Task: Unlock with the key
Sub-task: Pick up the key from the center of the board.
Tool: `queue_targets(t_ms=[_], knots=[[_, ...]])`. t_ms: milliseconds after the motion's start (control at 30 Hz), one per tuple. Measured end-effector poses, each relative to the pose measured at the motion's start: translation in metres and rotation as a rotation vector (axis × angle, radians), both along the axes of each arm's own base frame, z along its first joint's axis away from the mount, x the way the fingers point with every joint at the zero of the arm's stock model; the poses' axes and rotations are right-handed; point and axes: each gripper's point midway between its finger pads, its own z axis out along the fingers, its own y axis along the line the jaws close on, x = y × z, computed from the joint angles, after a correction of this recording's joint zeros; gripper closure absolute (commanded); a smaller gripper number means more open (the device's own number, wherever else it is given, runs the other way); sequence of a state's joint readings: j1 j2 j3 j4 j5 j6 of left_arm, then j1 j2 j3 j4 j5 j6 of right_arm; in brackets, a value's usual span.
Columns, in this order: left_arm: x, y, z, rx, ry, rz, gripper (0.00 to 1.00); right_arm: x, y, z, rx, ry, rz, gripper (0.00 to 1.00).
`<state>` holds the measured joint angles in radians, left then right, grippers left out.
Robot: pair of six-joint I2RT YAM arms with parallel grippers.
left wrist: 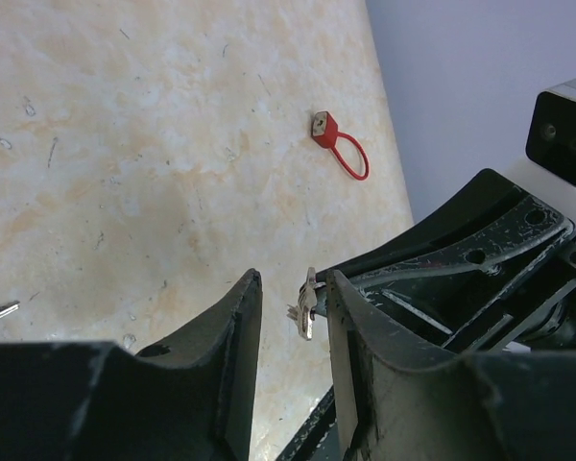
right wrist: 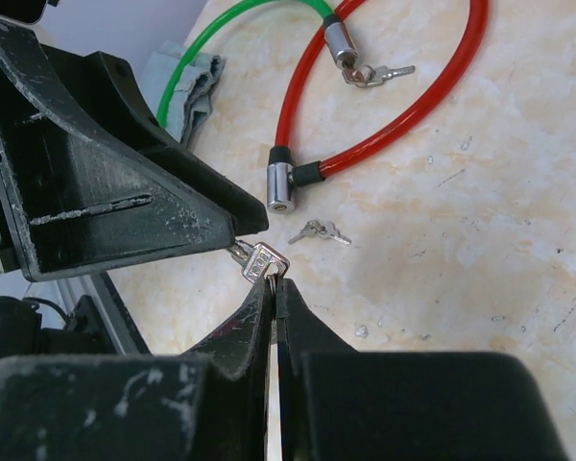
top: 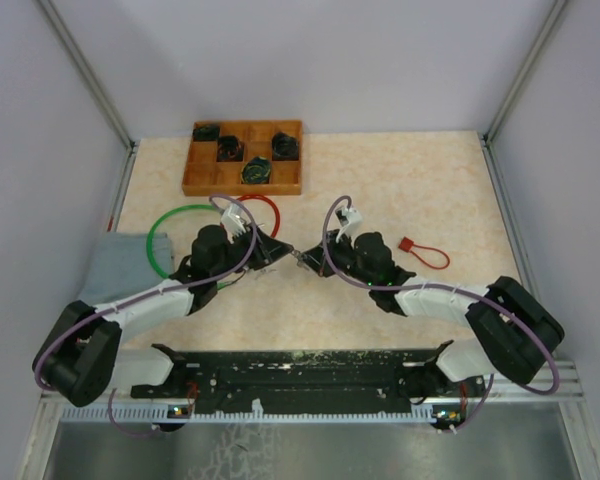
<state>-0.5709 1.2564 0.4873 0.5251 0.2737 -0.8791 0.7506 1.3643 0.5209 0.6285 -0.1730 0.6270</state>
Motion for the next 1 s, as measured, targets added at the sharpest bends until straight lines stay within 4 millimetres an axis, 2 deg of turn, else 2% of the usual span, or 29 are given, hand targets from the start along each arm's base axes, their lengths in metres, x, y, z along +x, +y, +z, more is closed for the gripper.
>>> queue_targets(t_ms=[233,600,667,900,1000], knots=[[-0.002,-0.004,0.003,-0.008,-0.010,-0.006,0.62,0.002,-0.001,0.002,0.009,-0.007,-0.015,1.00],[-0.002,-0.008,0.001,-0.006,-0.006,-0.009,0.99,0.002,-0.001,0.002,0.004,-0.011,-0.015,1.00],[-0.001,-0.008,0.002,-0.004,-0.008,-0.007,1.00,0.001,-0.001,0.001,-0.004,-0.020,-0.006,1.00],[0.008,-0.007,0.004,0.053,0.023,0.024,1.00,-0.003,-0.007,0.008,-0.079,-0.147,0.049,0.67],[0.014,-0.004,0.005,0.095,0.047,0.054,1.00,-0.006,-0.015,0.018,-0.128,-0.263,0.072,0.62]])
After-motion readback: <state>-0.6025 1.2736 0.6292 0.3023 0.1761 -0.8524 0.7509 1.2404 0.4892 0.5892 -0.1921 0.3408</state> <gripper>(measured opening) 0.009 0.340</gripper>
